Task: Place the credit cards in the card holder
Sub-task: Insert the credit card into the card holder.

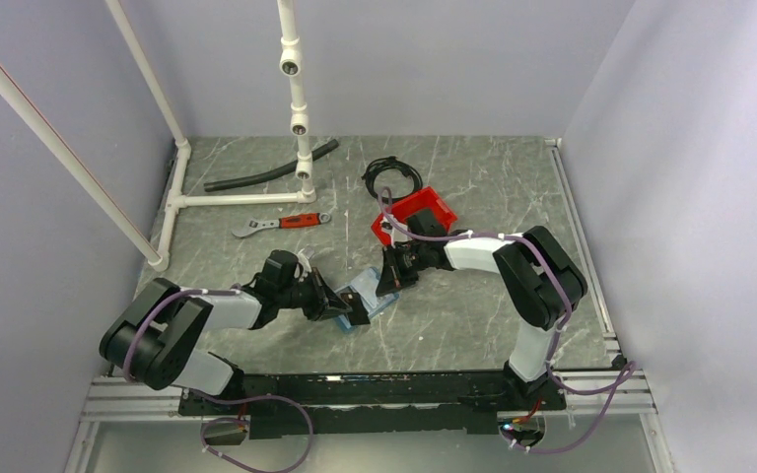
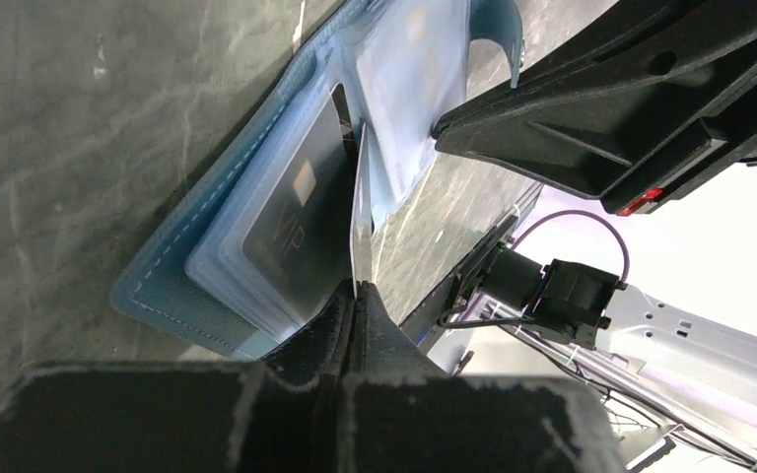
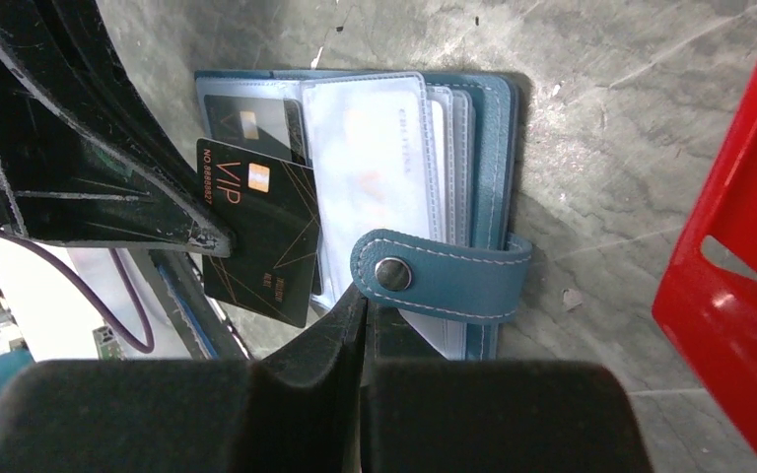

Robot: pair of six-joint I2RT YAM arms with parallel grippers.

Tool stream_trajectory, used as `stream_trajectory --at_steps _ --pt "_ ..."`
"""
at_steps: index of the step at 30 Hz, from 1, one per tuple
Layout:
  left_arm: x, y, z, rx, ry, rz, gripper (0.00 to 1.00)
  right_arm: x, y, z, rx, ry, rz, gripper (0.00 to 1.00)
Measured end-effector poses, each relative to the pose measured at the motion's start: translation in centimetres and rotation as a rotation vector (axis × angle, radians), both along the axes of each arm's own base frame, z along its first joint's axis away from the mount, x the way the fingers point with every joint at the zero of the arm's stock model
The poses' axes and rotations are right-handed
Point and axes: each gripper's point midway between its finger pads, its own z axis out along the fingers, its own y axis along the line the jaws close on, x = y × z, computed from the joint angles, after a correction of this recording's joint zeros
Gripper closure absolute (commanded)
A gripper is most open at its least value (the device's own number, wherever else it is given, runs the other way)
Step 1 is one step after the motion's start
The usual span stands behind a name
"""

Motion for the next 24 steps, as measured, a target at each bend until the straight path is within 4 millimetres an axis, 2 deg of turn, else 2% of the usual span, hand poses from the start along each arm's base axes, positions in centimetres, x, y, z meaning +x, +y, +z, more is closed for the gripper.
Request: stream_trajectory --at_steps 8,17,24 --pt "0.1 0.0 0.2 -0.010 -0.030 0.005 1.00 0.0 0.0 0.0 0.004 0.001 0.001 1.00" --pt "0.1 0.6 2.5 -0.013 -0.106 0.021 1.00 0.0 0.1 0.0 0.009 0.007 0.004 1.00" --pt "0.3 0.3 0.7 -0.011 -0.047 0.029 1.00 -0.1 0.1 0.0 0.013 0.009 0.007 1.00"
